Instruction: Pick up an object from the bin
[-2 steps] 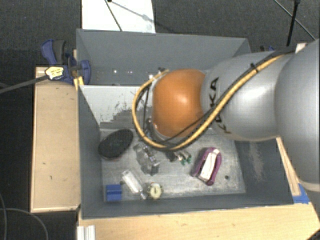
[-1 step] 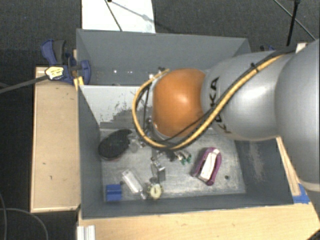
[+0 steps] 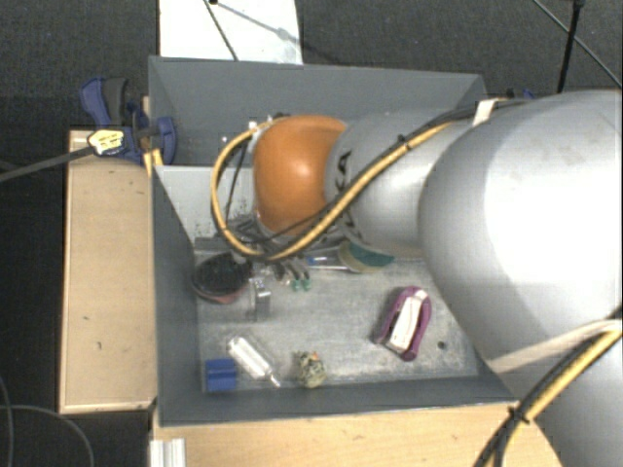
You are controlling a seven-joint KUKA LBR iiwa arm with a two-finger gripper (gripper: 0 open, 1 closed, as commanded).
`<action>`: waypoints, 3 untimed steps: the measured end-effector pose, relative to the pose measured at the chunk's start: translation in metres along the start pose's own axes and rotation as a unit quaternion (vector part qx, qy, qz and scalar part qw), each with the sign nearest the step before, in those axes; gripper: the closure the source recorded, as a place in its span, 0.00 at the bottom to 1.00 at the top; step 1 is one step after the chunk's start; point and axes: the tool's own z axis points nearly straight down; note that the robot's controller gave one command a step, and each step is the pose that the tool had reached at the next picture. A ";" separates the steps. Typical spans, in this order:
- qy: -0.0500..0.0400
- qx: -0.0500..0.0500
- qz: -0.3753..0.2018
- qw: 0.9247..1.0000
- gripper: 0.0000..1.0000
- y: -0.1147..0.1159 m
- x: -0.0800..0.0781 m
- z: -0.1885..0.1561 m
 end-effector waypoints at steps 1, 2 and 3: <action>0.002 -0.001 0.005 1.000 0.00 0.037 -0.014 0.001; 0.005 -0.001 0.005 1.000 1.00 0.037 -0.013 0.000; 0.006 0.000 -0.070 0.998 1.00 0.049 -0.005 -0.115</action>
Offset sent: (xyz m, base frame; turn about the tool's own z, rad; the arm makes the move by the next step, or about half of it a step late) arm 0.0022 0.0358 -0.0054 0.0124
